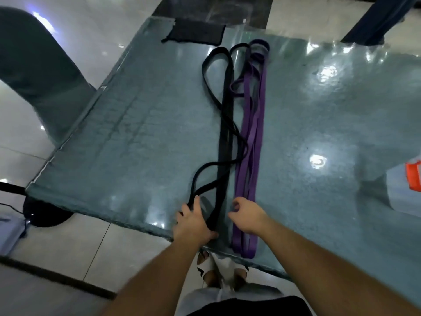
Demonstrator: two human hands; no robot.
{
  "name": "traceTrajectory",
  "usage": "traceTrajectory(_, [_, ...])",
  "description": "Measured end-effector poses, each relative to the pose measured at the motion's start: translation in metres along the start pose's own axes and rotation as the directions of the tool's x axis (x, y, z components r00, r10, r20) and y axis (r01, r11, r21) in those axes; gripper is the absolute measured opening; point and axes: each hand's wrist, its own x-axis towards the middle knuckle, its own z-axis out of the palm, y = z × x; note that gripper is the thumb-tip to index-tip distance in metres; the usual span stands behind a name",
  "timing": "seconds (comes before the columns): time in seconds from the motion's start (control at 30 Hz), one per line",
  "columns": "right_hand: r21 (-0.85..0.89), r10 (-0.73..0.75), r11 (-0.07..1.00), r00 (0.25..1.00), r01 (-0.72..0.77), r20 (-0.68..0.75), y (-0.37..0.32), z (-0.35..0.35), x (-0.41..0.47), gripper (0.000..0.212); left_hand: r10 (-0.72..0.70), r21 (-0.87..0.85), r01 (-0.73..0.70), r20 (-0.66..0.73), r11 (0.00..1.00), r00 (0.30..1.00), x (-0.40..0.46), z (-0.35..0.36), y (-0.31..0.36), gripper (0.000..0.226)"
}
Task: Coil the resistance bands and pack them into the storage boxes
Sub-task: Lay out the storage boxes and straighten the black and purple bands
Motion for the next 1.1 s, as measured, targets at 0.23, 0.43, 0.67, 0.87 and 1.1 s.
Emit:
traceTrajectory(0.23, [0.066,-0.004,0.998,1.0,0.003,0.018,-0.001,-0.005,0.003,0.061,-0.051,-0.167,0.033,-0.108,0.985,0.993,0.004,0.0,-0.006,0.089])
traceTrajectory(0.43, [0.306,0.05,0.95,0.997,-0.064,0.053,-0.012,-0.017,0.005,0.049,0.15,-0.414,-0.087,0.122,0.906,0.981,-0.023,-0.035,0.011,0.009])
traceTrajectory(0.67, [0.915,-0.01,0.321,0.965,-0.245,0.262,-0.044,-0.055,0.0,0.053,0.419,-0.521,-0.325,0.069,0.789,0.905,-0.06,-0.08,0.051,0.01])
traceTrajectory(0.87, [0.859,0.008,0.496,0.989,-0.131,0.146,-0.065,-0.102,-0.019,0.018,0.492,-0.588,-0.297,0.202,0.753,0.847,-0.071,-0.108,0.059,0.033])
traceTrajectory(1.1, [0.378,-0.171,0.9,0.974,0.217,-0.152,-0.074,-0.141,-0.082,0.017,0.345,-0.958,0.187,0.254,0.217,0.904,-0.036,-0.139,0.058,0.063])
